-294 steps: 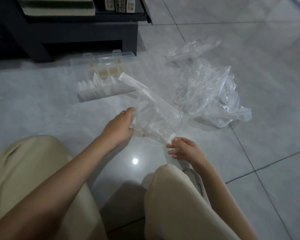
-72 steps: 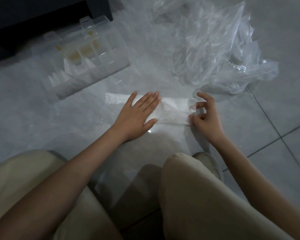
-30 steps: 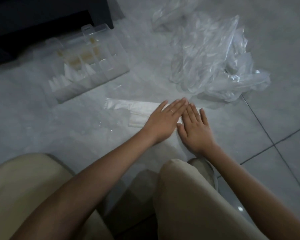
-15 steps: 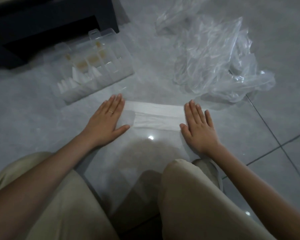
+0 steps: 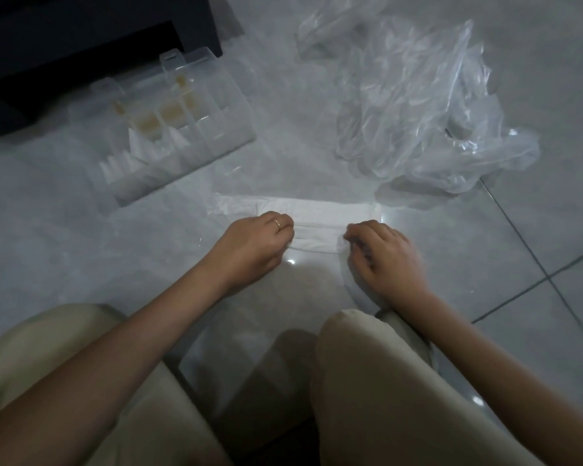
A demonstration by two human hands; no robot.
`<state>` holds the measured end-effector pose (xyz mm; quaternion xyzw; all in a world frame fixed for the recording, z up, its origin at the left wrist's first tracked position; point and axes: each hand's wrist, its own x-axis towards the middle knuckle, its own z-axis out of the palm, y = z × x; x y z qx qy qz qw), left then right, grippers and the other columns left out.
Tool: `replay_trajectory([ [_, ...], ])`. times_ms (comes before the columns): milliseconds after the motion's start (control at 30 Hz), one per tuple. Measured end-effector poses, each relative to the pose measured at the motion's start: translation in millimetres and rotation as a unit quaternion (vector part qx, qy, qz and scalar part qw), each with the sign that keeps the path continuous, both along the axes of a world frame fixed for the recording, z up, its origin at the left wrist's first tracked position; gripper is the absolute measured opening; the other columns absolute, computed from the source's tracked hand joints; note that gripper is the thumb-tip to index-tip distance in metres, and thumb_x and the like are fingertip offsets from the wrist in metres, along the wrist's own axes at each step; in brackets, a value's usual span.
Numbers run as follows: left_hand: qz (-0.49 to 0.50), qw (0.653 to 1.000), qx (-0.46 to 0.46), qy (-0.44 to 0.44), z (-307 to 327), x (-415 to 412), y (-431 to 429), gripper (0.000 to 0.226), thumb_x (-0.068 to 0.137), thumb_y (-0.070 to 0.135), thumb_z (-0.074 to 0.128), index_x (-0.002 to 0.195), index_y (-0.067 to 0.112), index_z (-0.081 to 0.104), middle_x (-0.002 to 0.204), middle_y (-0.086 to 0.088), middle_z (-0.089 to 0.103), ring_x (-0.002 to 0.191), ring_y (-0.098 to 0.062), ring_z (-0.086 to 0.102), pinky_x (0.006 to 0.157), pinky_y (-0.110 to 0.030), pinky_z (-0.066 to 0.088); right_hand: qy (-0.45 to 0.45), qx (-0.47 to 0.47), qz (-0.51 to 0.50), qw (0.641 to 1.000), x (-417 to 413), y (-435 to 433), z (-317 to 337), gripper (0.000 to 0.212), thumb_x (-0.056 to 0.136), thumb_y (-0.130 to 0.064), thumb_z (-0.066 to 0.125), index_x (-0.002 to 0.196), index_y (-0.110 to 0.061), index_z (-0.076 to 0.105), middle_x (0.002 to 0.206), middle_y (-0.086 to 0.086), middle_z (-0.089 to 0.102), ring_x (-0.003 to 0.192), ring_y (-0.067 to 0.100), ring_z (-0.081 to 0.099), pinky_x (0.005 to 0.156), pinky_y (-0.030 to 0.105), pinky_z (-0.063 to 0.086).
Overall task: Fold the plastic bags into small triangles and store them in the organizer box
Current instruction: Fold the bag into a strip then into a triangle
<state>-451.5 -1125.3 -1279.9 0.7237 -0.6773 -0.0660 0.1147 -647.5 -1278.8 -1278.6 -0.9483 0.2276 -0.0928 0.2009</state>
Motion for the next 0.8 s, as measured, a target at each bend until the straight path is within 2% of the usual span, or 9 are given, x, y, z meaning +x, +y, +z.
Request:
replay_trajectory([
  [133, -0.001, 1.0, -0.02, 0.001, 0, -1, -1, 0.008, 0.076, 0.004, 0.066, 0.079, 0.008, 0.059, 0.088, -0.004, 0.063, 0.08, -0.026, 0.061, 0.043, -0.036, 0.044, 0.032, 0.007, -0.004, 0.999, 2, 2, 3, 0.023, 0.086, -0.031, 0.054, 0.099, -0.014, 0.065, 0.093, -0.002, 0.063, 0.081, 0.017, 0.059, 0.074, 0.025, 0.039],
  [200, 0.036, 0.999, -0.035, 0.016, 2, -2, -4, 0.01, 0.073, 0.005, 0.065, 0.078, 0.01, 0.058, 0.081, -0.001, 0.061, 0.074, -0.024, 0.058, 0.042, -0.032, 0.04, 0.05, 0.006, 0.005, 0.999, 2, 3, 7, 0.034, 0.085, -0.045, 0.054, 0.1, -0.016, 0.064, 0.095, -0.003, 0.062, 0.082, 0.016, 0.058, 0.075, 0.027, 0.041],
  [267, 0.081, 0.995, -0.046, 0.039, 6, -3, -7, 0.01, 0.072, 0.008, 0.063, 0.078, 0.013, 0.057, 0.077, 0.002, 0.059, 0.071, -0.022, 0.056, 0.046, -0.028, 0.036, 0.061, -0.012, 0.015, 0.998, 1, 2, 8, 0.04, 0.084, -0.051, 0.06, 0.104, -0.016, 0.064, 0.099, -0.002, 0.063, 0.084, 0.016, 0.059, 0.076, 0.029, 0.044],
  [433, 0.136, 0.982, -0.017, 0.126, 13, 1, -12, 0.009, 0.078, 0.017, 0.06, 0.086, 0.017, 0.057, 0.082, 0.005, 0.062, 0.077, -0.02, 0.056, 0.062, -0.034, 0.043, 0.0, -0.006, -0.019, 1.0, -1, 0, 1, 0.021, 0.086, -0.024, 0.062, 0.1, -0.011, 0.07, 0.102, 0.001, 0.07, 0.087, 0.022, 0.065, 0.076, 0.031, 0.051],
  [533, 0.145, 0.954, 0.062, 0.254, 11, 13, -8, 0.03, 0.074, 0.03, 0.073, 0.097, 0.025, 0.055, 0.099, 0.011, 0.061, 0.092, -0.01, 0.057, 0.076, -0.03, 0.046, -0.027, 0.089, -0.07, 0.993, 0, -4, 5, 0.015, 0.091, -0.021, 0.063, 0.099, -0.012, 0.072, 0.101, -0.002, 0.071, 0.088, 0.015, 0.065, 0.076, 0.027, 0.051],
  [633, 0.174, 0.927, 0.066, 0.327, 7, 16, -4, 0.041, 0.072, 0.023, 0.08, 0.106, 0.026, 0.057, 0.106, 0.017, 0.061, 0.1, -0.003, 0.058, 0.086, -0.024, 0.046, -0.032, 0.183, -0.1, 0.978, 3, -13, 7, 0.009, 0.09, -0.021, 0.067, 0.096, -0.018, 0.072, 0.098, -0.007, 0.071, 0.089, 0.007, 0.065, 0.08, 0.022, 0.051],
  [667, 0.207, 0.918, 0.038, 0.336, 6, 14, -4, 0.037, 0.074, 0.021, 0.078, 0.106, 0.025, 0.058, 0.104, 0.017, 0.062, 0.099, -0.002, 0.059, 0.086, -0.021, 0.046, -0.036, 0.212, -0.108, 0.971, 4, -17, 6, 0.005, 0.089, -0.021, 0.068, 0.091, -0.023, 0.072, 0.093, -0.011, 0.07, 0.086, 0.004, 0.064, 0.079, 0.018, 0.05],
  [733, 0.282, 0.896, -0.01, 0.344, 6, 11, -9, 0.027, 0.079, 0.021, 0.075, 0.104, 0.022, 0.062, 0.097, 0.014, 0.066, 0.091, -0.002, 0.062, 0.079, -0.015, 0.045, -0.049, 0.267, -0.134, 0.953, 8, -23, 5, 0.017, 0.087, -0.018, 0.069, 0.081, -0.033, 0.067, 0.082, -0.019, 0.069, 0.079, 0.0, 0.062, 0.072, 0.012, 0.044],
  [800, 0.331, 0.878, -0.026, 0.344, 6, 9, -15, 0.022, 0.081, 0.024, 0.074, 0.1, 0.022, 0.064, 0.092, 0.011, 0.067, 0.082, -0.004, 0.062, 0.074, -0.017, 0.046, -0.054, 0.305, -0.171, 0.935, 13, -28, 2, 0.027, 0.085, -0.014, 0.071, 0.075, -0.038, 0.066, 0.074, -0.021, 0.068, 0.073, -0.001, 0.059, 0.068, 0.013, 0.041],
])
